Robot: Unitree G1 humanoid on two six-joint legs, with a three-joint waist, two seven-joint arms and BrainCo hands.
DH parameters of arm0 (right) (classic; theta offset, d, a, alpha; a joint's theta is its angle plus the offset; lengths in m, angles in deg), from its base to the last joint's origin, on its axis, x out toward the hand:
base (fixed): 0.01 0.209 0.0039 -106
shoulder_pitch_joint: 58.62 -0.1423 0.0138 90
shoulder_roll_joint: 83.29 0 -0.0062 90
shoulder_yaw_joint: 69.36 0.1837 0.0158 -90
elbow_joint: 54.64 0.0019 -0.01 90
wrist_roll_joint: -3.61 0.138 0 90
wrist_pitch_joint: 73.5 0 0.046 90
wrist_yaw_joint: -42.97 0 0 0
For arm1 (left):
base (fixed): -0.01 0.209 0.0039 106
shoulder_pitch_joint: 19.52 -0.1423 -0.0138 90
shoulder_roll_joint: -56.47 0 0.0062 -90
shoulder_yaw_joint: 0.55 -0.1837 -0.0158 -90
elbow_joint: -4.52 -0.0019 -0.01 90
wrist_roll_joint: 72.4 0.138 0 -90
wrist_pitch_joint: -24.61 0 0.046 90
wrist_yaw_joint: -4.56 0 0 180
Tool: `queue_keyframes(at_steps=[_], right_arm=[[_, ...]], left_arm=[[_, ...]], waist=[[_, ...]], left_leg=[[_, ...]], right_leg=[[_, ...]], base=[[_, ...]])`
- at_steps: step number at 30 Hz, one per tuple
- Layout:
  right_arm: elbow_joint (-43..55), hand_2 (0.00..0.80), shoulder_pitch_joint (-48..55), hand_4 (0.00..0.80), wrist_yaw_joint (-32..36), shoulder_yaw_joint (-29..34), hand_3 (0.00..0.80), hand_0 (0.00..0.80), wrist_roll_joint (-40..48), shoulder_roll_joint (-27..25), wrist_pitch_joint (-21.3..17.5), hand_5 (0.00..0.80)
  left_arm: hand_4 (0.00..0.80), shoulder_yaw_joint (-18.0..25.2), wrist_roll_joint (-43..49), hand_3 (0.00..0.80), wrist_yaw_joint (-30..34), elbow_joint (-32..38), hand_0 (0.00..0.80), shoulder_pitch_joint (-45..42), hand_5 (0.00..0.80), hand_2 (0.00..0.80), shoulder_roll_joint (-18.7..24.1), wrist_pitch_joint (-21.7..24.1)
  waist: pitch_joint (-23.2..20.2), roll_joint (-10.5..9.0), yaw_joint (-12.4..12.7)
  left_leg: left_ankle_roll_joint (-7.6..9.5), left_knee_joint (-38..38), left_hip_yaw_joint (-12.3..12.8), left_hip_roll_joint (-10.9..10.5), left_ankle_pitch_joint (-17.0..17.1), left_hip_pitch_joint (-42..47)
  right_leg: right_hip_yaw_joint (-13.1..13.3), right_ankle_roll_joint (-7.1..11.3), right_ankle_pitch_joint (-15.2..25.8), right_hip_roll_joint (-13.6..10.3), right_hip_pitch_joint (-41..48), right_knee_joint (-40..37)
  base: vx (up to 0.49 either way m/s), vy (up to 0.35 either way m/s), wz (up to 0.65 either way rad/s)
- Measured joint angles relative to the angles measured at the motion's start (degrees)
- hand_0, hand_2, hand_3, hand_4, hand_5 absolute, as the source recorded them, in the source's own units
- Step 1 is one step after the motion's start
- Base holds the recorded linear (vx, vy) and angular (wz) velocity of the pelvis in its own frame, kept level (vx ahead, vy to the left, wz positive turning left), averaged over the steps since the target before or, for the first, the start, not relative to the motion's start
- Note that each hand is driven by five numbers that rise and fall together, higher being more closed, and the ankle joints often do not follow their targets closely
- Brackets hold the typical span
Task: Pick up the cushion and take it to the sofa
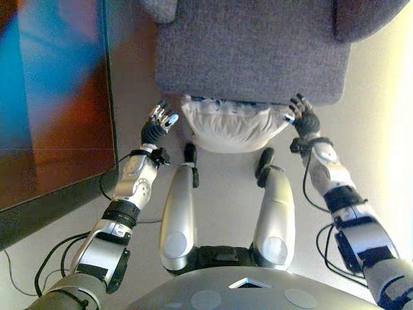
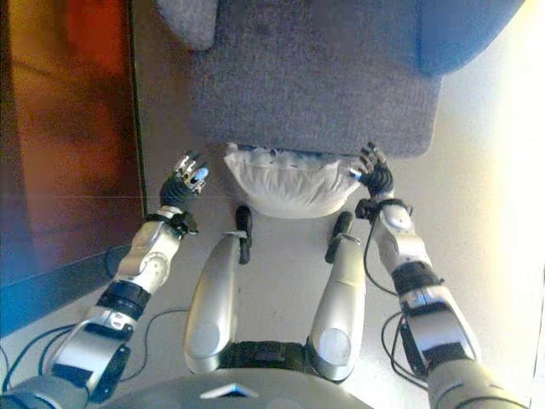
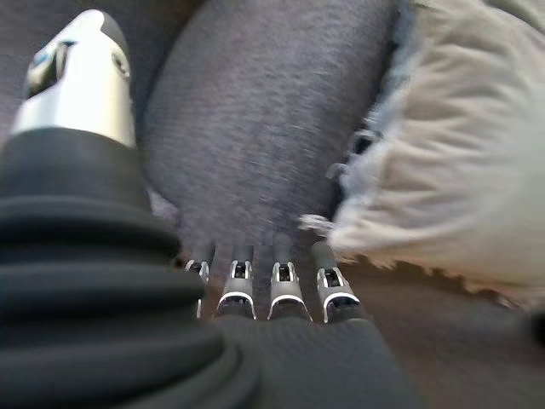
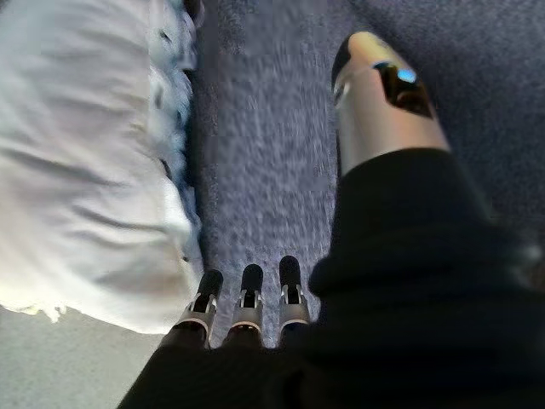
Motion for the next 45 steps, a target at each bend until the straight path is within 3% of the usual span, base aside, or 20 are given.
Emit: queue_keyframes(at_steps=[14,21,31,37,45], right_arm=[[-12.05,0.000,-9.66,0.000,-2.77,0.88,0.000,0.000,2.19,-3.79,0.88,0.000],[-12.84,0.000,-9.78,0.000,-4.21,2.99,0.000,0.000,4.47,-4.40,0.59,0.000],[-17.04,0.000,-15.23,0.000,1.95,1.65,0.000,0.000,4.54,-8.18,2.39,0.000],[-18.83,0.000,-17.82,0.000,8.73,-1.39,0.000,0.000,4.56,-9.24,4.55,0.000],[-17.88,0.000,-21.44,0.000,16.26,-3.54,0.000,0.000,5.93,-9.25,4.38,0.000]], left_arm=[[0.000,0.35,2.19,0.000,-4.06,-7.18,0.000,6.55,0.000,0.000,1.08,3.14],[0.000,-1.30,2.19,0.000,-4.11,-9.38,0.000,10.13,0.000,0.000,3.41,3.85],[0.000,-2.19,2.17,0.000,-4.79,-14.00,0.000,18.53,0.000,0.000,8.77,2.04],[0.000,-3.94,2.16,0.000,-2.31,-14.39,0.000,20.97,0.000,0.000,10.13,0.37],[0.000,-5.64,1.47,0.000,-0.54,-14.64,0.000,25.03,0.000,0.000,10.18,-1.36]], waist=[[0.14,0.33,-0.08],[0.18,0.40,-0.30],[0.20,0.44,-1.68],[0.20,0.43,-1.71],[0.21,0.43,-1.75]], left_leg=[[0.41,14.76,-1.49,1.54,-3.78,-18.95],[0.79,19.74,-1.37,2.20,-5.54,-25.10],[1.58,30.10,-1.68,3.09,-9.21,-33.28],[1.73,32.29,-1.97,3.29,-9.52,-36.17],[1.87,33.19,-1.95,3.20,-9.58,-38.55]], right_leg=[[3.00,-0.39,-0.59,1.47,-17.64,10.03],[4.19,-0.27,-0.44,2.43,-23.55,12.88],[6.72,0.15,-2.73,2.58,-31.89,21.98],[7.36,0.36,-2.92,2.50,-34.68,23.82],[7.75,0.18,-2.87,2.30,-37.13,24.85]], base=[[-0.030,-0.015,-0.08],[-0.003,0.008,-0.11],[0.000,-0.013,-0.04],[-0.004,-0.005,-0.02],[0.000,0.000,0.00]])
